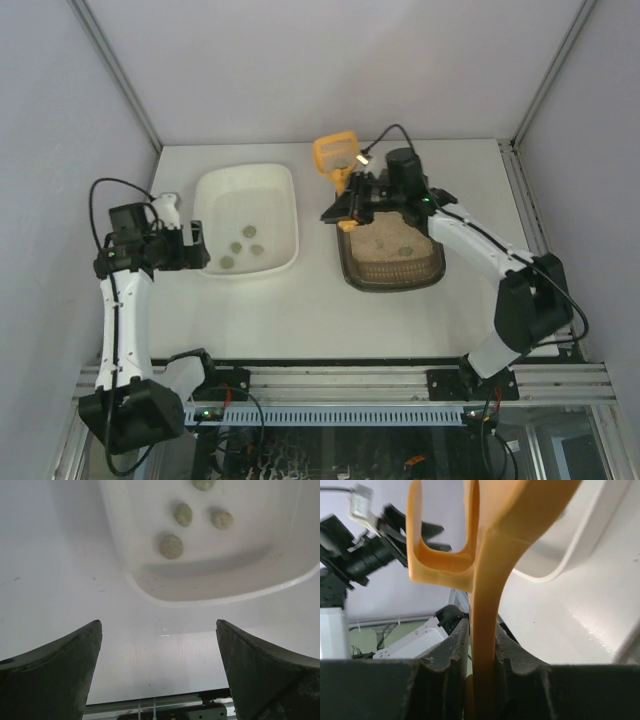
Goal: Clean the litter box
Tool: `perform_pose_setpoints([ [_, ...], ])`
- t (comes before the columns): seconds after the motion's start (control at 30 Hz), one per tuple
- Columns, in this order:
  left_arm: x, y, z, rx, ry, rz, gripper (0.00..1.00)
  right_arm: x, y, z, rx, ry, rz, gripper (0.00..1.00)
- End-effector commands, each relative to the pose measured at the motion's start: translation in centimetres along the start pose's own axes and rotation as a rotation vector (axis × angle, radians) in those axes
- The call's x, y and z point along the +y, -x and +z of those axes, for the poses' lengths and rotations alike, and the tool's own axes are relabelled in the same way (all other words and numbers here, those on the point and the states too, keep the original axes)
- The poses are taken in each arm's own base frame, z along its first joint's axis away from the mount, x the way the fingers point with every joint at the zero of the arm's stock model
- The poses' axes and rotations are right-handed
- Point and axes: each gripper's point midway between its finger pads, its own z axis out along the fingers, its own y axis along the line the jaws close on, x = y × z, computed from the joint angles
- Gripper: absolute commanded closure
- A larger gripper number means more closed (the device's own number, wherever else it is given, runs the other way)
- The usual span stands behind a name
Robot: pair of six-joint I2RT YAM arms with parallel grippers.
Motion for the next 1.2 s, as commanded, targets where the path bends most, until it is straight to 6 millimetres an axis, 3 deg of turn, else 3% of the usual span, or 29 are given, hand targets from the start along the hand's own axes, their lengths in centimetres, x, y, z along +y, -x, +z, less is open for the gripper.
perform_pose_setpoints([
  [0.0,0.9,2.5,-2.4,-0.084,-0.084,-0.107,0.0,0.4,-2.8,4.5,0.146,-0.116,-0.084,1.0],
  [0.1,1.7,2.5,-3.1,-0.093,-0.055,-0.136,0.0,0.8,-3.6,7.7,0.203,-0.18,-0.151,1.0],
  [0.2,2.4,2.4,-3.6,-0.104,0.001,-0.152,0.0,-0.4,-4.8,11.0,0.274,-0.305,-0.24,1.0],
  [0.37,3.0,1.7,-3.8,-0.081,0.041,-0.151,0.0,-1.2,-5.2,13.7,0.329,-0.524,-0.446,1.0],
  [0.57,3.9,1.5,-3.8,-0.037,0.076,-0.135,0.0,-4.4,-4.4,13.3,0.304,-0.831,-0.654,1.0],
  [0.73,3.8,1.7,-3.7,-0.031,0.06,-0.14,0.0,-5.3,-3.3,12.6,0.226,-0.998,-0.829,1.0],
  [1.17,3.1,1.8,-3.6,0.017,0.056,-0.052,0.0,-4.8,-2.4,11.3,0.139,-1.052,-0.904,1.0],
])
